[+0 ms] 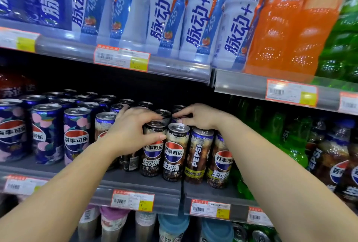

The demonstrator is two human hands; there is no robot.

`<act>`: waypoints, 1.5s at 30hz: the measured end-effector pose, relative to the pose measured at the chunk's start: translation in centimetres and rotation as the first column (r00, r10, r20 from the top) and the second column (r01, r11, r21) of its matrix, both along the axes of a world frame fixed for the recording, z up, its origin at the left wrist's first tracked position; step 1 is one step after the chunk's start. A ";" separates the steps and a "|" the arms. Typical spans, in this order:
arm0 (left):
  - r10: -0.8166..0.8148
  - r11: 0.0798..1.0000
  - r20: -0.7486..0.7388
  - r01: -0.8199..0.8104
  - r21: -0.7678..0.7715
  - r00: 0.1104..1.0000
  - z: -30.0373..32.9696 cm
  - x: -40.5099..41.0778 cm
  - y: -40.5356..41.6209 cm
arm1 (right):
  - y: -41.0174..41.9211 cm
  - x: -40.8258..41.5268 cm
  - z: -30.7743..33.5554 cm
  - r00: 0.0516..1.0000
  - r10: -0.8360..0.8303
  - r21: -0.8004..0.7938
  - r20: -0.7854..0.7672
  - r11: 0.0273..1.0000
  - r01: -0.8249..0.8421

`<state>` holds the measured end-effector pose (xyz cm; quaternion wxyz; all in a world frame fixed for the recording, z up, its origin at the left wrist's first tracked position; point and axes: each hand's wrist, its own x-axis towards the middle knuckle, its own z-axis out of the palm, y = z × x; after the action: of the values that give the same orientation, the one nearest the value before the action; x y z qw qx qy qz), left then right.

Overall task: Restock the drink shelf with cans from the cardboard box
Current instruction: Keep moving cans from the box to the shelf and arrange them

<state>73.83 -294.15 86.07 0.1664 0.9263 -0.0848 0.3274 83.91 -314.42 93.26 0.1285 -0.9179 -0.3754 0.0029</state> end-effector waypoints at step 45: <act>-0.142 0.988 -0.115 0.134 -0.077 0.983 2.6 -0.2 1.4 | -8.4 -2.9 -0.5 0.989 -0.143 0.445 0.050 0.889 0.106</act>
<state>73.59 -292.70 88.64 0.2254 0.9298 -0.1273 0.2616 80.98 -322.86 92.78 0.3177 -0.8863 -0.3116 -0.1278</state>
